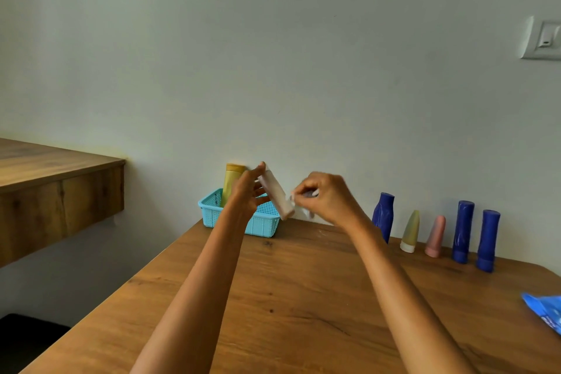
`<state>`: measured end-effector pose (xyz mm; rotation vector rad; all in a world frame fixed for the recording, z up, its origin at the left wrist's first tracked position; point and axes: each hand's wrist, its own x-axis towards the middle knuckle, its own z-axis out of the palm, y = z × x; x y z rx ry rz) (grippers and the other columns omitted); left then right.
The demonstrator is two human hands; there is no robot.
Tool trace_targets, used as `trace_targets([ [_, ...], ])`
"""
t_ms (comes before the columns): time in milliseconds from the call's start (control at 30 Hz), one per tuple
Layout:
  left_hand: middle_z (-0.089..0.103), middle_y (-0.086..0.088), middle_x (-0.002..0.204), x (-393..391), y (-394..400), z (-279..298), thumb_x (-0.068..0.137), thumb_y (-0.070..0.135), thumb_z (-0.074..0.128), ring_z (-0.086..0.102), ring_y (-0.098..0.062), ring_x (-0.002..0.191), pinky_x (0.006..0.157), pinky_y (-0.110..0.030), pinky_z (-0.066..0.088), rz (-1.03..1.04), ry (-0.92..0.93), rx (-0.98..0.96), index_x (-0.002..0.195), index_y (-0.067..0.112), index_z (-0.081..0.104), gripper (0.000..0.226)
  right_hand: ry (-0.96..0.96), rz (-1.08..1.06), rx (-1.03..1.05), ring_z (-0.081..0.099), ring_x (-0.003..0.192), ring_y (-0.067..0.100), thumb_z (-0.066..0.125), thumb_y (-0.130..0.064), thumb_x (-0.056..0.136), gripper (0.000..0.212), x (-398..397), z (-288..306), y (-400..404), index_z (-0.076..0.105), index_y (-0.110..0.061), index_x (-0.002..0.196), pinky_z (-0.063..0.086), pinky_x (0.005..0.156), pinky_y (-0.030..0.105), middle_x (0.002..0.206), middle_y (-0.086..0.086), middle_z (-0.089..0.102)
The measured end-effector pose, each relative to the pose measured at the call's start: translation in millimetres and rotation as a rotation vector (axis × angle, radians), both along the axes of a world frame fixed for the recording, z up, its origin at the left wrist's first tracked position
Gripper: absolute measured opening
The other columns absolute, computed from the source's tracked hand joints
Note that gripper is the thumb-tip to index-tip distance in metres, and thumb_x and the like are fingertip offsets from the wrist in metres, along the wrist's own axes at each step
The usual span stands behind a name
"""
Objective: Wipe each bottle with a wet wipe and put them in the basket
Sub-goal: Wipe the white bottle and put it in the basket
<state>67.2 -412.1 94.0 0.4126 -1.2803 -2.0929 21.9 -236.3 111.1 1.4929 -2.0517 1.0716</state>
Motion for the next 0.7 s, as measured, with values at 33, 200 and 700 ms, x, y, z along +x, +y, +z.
trace_targets([
  [33, 0.058, -0.014, 0.09, -1, 3, 0, 0.089, 0.027, 0.062, 0.058, -0.025, 0.079, 0.064, -0.037, 0.05, -0.033, -0.025, -0.023, 0.103, 0.004, 0.053, 0.028, 0.004, 0.013, -0.121, 0.062, 0.073, 0.008, 0.073, -0.014, 0.077, 0.006, 1, 4, -1, 0.074, -0.011, 0.083, 0.054, 0.064, 0.023, 0.082, -0.002, 0.067],
  [200, 0.06, -0.01, 0.089, -6, 23, 2, 0.091, 0.036, 0.058, 0.059, -0.022, 0.08, 0.07, -0.036, 0.051, -0.194, -0.102, -0.164, 0.093, 0.012, 0.059, 0.025, 0.072, -0.097, -0.354, 0.062, 0.085, 0.009, 0.068, -0.015, 0.084, 0.019, 1, -5, -12, 0.07, -0.006, 0.101, 0.05, 0.072, 0.015, 0.097, 0.005, 0.067],
  [700, 0.061, -0.014, 0.099, 6, 10, 3, 0.093, 0.03, 0.055, 0.058, -0.024, 0.086, 0.085, -0.035, 0.048, -0.063, 0.129, -0.078, 0.1, 0.008, 0.058, 0.023, -0.344, 0.074, 0.023, 0.064, 0.07, 0.002, 0.071, -0.021, 0.079, 0.009, -17, -11, 1, 0.071, -0.028, 0.073, 0.052, 0.062, 0.013, 0.075, -0.012, 0.068],
])
